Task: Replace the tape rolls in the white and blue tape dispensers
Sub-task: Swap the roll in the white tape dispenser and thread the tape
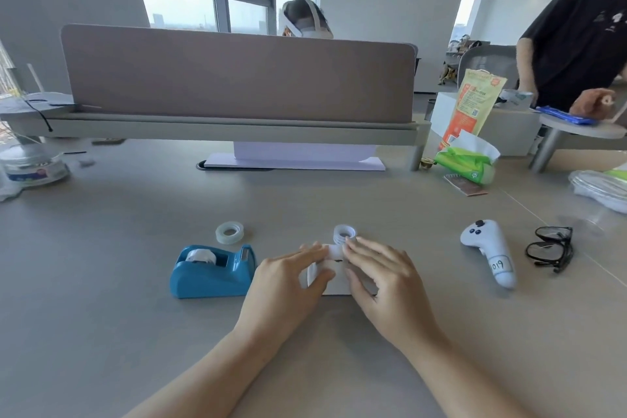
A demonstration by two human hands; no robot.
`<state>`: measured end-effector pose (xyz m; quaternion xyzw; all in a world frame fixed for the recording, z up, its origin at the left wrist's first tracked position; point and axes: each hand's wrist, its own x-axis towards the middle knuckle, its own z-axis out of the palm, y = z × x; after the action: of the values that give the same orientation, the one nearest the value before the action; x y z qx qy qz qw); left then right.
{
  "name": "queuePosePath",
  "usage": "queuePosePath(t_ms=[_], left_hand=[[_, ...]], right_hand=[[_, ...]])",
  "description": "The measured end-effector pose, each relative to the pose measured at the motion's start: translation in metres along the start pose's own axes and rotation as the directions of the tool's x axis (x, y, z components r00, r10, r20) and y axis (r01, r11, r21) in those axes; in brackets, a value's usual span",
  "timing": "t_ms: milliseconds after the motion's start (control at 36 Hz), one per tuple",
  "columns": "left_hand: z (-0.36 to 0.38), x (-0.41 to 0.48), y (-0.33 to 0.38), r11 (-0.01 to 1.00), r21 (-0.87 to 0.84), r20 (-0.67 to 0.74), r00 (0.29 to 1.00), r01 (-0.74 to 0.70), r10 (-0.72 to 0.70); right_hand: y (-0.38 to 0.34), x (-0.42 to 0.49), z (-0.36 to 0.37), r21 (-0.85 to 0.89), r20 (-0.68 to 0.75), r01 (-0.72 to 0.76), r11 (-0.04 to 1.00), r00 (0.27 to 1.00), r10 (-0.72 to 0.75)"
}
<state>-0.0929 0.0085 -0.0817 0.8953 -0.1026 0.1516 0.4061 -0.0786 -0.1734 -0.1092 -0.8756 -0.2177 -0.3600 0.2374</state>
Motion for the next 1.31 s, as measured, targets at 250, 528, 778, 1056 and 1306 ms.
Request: queuePosePath(t_ms=[250,528,778,1056,1306], left_hand=[[0.001,0.003,-0.003,0.997,-0.053,-0.013,0.998,0.053,-0.054],[0.004,0.004,-0.006,0.993,-0.116,-0.024,1.0,-0.007,0.004],[0.006,0.007,-0.005,0.987,-0.144,-0.128,0.99,-0.075,0.057],[-0.001,0.007,0.008,0.937,-0.336,-0.169,0.985,-0.095,0.04],[0.0,0.005,0.007,0.935,-0.343,-0.14,0.989,-0.091,0.045]], right_hand=[[0.002,0.002,0.001,0.036,-0.03,-0.052,0.998,0.998,0.054],[0.003,0.002,-0.001,0.096,-0.05,-0.063,0.993,0.996,0.068],[-0.01,0.006,-0.004,0.3,-0.036,-0.272,0.914,0.954,0.296],[-0.013,0.006,-0.012,0.38,0.035,-0.357,0.853,0.928,0.372],[-0.012,0.007,-0.014,0.416,0.015,-0.322,0.85,0.937,0.348]])
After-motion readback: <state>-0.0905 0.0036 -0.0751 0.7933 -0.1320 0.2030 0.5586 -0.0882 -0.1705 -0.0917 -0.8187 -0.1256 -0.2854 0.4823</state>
